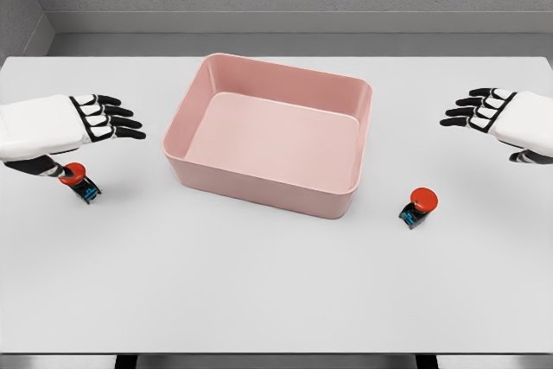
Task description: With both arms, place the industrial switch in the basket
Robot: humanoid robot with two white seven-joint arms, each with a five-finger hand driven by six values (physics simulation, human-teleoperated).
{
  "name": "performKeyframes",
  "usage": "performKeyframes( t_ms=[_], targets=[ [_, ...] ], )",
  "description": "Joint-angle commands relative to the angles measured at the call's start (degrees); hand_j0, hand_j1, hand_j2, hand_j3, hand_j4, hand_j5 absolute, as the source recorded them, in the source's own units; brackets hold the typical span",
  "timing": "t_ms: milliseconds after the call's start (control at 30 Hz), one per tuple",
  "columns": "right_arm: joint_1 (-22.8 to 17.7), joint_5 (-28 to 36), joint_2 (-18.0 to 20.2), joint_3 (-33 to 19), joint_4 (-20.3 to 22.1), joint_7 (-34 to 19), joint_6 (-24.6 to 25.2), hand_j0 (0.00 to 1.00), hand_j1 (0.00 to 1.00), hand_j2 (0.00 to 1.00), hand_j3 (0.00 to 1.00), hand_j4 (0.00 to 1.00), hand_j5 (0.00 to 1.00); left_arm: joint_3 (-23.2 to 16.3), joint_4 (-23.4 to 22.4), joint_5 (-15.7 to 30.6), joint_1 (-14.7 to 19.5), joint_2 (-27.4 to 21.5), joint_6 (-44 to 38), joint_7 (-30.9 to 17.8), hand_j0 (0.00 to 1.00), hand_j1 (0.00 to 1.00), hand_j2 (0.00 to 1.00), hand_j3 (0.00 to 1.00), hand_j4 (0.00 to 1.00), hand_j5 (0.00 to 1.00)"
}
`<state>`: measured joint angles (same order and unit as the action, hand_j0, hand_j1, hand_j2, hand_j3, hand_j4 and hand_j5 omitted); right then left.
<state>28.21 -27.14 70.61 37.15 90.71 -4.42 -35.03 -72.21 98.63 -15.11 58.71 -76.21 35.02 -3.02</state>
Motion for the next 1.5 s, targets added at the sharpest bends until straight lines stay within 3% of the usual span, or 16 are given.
performKeyframes(
  t_ms=[0, 133, 200, 267, 367, 400, 700, 767, 967, 1300, 1400, 1467],
  targets=[
    [0.0, 0.34, 0.14, -0.06, -0.01, -0.07, 0.03, 1.0, 1.0, 1.0, 1.0, 1.0, 1.0, 0.06, -0.01, 0.43, 0.0, 0.01, -0.02, 0.03, 1.0, 1.0, 1.0, 1.0, 1.0, 1.0],
    [-0.17, 0.25, -0.65, 0.21, 0.61, 0.11, 0.03, 1.0, 1.0, 1.0, 1.0, 1.0, 1.0, -0.03, -1.07, -0.36, 0.0, -0.34, -0.02, -0.15, 1.0, 1.0, 1.0, 1.0, 1.0, 1.0],
    [-0.18, -0.1, -0.74, 1.26, 1.92, -0.07, 0.03, 1.0, 1.0, 1.0, 1.0, 1.0, 1.0, -2.76, -2.65, -0.19, 0.35, -0.34, -0.02, -0.23, 1.0, 1.0, 1.0, 1.0, 1.0, 1.0],
    [-0.18, -0.1, -1.62, 2.49, 3.07, -0.94, 0.03, 1.0, 1.0, 1.0, 1.0, 1.0, 1.0, -2.84, -2.91, -0.36, 0.35, -0.52, -0.02, -0.23, 1.0, 1.0, 1.0, 1.0, 1.0, 1.0],
    [-0.18, -0.1, -1.71, 4.69, 4.91, -0.94, 0.03, 1.0, 1.0, 1.0, 1.0, 1.0, 1.0, -3.02, -3.18, -5.1, 0.35, -2.01, -0.02, -0.32, 1.0, 1.0, 1.0, 1.0, 1.0, 1.0],
    [-0.18, -0.1, -1.71, 5.13, 5.09, -0.94, 0.03, 1.0, 1.0, 1.0, 1.0, 1.0, 1.0, -3.02, -5.11, -6.51, 0.35, -1.48, -0.02, -0.23, 1.0, 1.0, 1.0, 1.0, 1.0, 1.0],
    [-2.02, -0.1, -1.7, 6.71, 5.7, -1.38, 0.03, 1.0, 1.0, 1.0, 1.0, 1.0, 1.0, -6.27, -5.81, -9.33, 0.44, -0.25, -0.02, -3.75, 1.0, 1.0, 1.0, 1.0, 1.0, 1.0],
    [-2.02, -0.1, -1.79, 6.53, 6.32, -1.3, 0.03, 1.0, 1.0, 1.0, 1.0, 1.0, 1.0, -6.27, -5.9, -9.33, 0.53, -0.25, -0.02, -3.84, 1.0, 1.0, 1.0, 1.0, 1.0, 1.0],
    [-2.11, -0.02, -3.37, 6.8, 7.46, -1.21, 0.03, 1.0, 1.0, 1.0, 1.0, 1.0, 1.0, -6.27, -5.99, -7.57, 1.32, 6.16, -6.98, -12.63, 1.0, 1.0, 1.0, 1.0, 1.0, 1.0],
    [-4.13, -0.1, -4.08, 7.15, 8.25, -1.3, 0.03, 1.0, 1.0, 1.0, 1.0, 1.0, 1.0, -7.68, -10.12, -8.36, 1.23, 7.75, -9.88, -13.33, 1.0, 1.0, 1.0, 1.0, 1.0, 1.0],
    [-4.04, -0.1, -5.04, 7.06, 7.81, -1.38, 0.03, 1.0, 1.0, 1.0, 1.0, 1.0, 1.0, -8.73, -9.77, -8.36, 1.23, 7.74, -9.18, -13.24, 0.9, 0.9, 0.9, 0.9, 0.9, 0.9],
    [-3.96, -0.1, -5.04, 6.97, 6.67, -1.38, 0.03, 1.0, 1.0, 1.0, 1.0, 1.0, 1.0, -8.82, -9.77, -8.45, 1.23, 7.74, -9.09, -13.24, 0.89, 0.89, 0.89, 0.89, 0.89, 0.89]
  ],
)
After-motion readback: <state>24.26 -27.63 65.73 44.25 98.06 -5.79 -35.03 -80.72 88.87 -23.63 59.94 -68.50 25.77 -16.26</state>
